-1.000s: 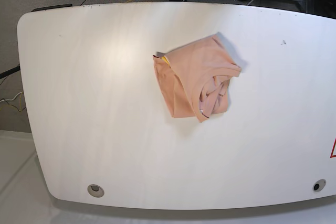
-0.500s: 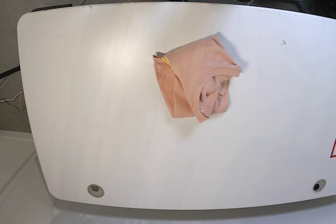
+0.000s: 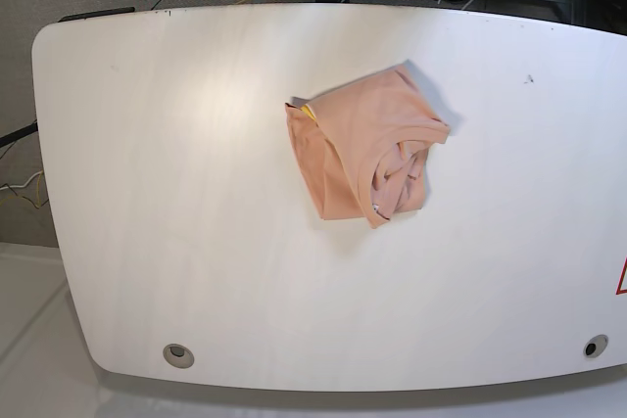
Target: Fold the T-shirt properly
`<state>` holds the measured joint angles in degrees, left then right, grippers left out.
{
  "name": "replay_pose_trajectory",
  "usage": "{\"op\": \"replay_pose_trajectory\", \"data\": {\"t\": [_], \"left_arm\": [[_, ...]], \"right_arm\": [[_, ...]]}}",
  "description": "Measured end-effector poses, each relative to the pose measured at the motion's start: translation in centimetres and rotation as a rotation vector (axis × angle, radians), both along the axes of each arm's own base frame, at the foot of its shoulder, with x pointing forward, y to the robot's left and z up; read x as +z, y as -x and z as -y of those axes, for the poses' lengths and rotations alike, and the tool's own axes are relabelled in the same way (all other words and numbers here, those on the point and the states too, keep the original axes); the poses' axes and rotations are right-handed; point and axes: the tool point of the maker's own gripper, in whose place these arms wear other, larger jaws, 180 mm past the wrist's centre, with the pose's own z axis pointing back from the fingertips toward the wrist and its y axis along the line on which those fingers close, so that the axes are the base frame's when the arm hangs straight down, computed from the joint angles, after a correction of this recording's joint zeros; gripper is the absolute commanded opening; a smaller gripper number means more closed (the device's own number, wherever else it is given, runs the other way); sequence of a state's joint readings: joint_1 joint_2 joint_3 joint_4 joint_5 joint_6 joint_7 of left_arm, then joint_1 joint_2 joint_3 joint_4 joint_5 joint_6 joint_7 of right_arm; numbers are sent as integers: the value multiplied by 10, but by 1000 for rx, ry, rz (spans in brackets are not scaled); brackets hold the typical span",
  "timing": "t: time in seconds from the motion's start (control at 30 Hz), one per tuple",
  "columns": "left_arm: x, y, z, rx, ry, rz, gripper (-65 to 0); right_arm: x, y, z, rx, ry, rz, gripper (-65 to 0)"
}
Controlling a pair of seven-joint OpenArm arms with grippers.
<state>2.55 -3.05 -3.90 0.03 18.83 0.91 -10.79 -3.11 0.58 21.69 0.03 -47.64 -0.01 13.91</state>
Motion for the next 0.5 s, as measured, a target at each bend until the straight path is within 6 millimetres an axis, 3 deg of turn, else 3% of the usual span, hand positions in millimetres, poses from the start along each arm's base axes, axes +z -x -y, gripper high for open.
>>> {"op": "replay_pose_trajectory", "data": {"t": [0.17,0.5], "left_arm": [[0,2,0,0,0,-3,-646],[0,4,0,0,0,-5,-646]], "right_arm": [[0,3,1,1,7,-18,-650],[-1,2,2,-2,17,-34,-650]]}}
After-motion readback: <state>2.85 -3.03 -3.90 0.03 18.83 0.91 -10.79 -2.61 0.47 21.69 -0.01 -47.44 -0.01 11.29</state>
